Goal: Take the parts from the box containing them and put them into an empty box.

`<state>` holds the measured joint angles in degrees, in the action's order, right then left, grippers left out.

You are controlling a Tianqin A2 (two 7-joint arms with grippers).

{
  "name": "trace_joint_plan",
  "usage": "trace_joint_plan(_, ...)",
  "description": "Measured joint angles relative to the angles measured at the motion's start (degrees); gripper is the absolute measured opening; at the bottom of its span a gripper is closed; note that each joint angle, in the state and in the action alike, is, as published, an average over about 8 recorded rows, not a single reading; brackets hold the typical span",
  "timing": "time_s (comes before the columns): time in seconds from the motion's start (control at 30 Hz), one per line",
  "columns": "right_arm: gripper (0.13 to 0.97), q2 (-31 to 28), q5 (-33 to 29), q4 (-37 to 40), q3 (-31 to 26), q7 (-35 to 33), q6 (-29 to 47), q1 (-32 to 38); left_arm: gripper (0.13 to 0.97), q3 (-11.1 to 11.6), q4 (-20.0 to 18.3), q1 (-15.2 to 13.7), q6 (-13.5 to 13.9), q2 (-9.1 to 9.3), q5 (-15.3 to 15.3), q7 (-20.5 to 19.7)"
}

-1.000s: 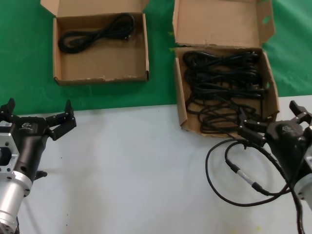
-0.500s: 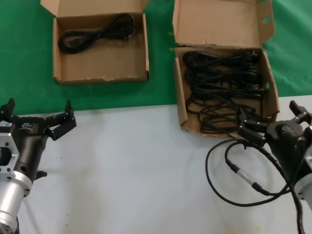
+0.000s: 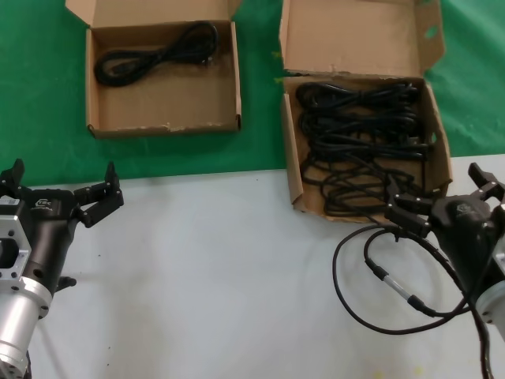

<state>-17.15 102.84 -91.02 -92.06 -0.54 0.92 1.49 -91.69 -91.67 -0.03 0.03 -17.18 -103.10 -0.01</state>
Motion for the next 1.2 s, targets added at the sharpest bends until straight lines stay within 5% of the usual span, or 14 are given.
trace_joint_plan(1.2,0.966,0.0,0.0,0.0,0.0,0.0,0.0,0.0,0.966,0.0,0.0,0.0,0.0,0.00,0.0,0.0)
